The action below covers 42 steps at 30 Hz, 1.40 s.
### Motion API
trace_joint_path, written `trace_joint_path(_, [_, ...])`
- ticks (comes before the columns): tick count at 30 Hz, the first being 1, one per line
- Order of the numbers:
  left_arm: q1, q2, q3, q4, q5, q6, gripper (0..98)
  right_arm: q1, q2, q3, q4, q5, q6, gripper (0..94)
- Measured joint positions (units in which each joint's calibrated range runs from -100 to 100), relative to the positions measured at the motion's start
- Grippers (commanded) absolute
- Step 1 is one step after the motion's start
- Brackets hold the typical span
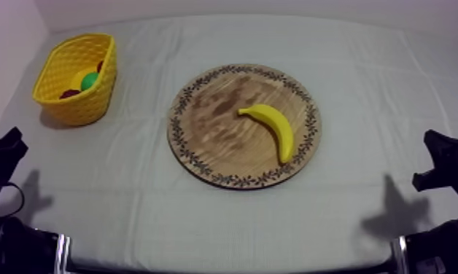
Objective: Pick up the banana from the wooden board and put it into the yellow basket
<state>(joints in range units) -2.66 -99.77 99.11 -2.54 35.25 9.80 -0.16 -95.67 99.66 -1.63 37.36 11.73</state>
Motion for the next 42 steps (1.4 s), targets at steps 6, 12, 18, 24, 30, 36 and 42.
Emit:
trace_joint_path(6, [0.0, 0.0, 0.0, 0.0, 0.0, 0.0, 0.1, 0.0, 0.0, 0.0, 0.0, 0.0, 0.0, 0.3])
trace_joint_path(12, [0.8, 0.0, 0.0, 0.0, 0.0, -0.1, 0.1, 0.0, 0.0, 0.0, 0.0, 0.0, 0.0, 0.3])
trace_joint_path(18, [4.9, -0.1, 0.0, 0.05, -0.3, -2.0, 0.1, 0.0, 0.0, 0.0, 0.0, 0.0, 0.0, 0.3])
trace_joint_path(24, [10.8, -0.2, -0.2, 0.05, 0.9, -4.2, 0.1, 0.0, 0.0, 0.0, 0.0, 0.0, 0.0, 0.3])
trace_joint_path(30, [14.4, 0.5, -1.2, 1.74, 1.9, -5.1, 0.0, 0.0, 0.0, 0.0, 0.0, 0.0, 0.0, 0.3])
trace_joint_path(36, [13.6, 7.3, -6.3, 6.63, 3.9, -9.3, 0.0, 0.0, 0.0, 0.0, 0.0, 0.0, 0.1, 0.3])
trace_joint_path(42, [13.0, 18.9, -16.0, 8.49, 6.8, -13.5, 0.0, 0.0, 0.0, 0.0, 0.0, 0.0, 0.1, 0.3])
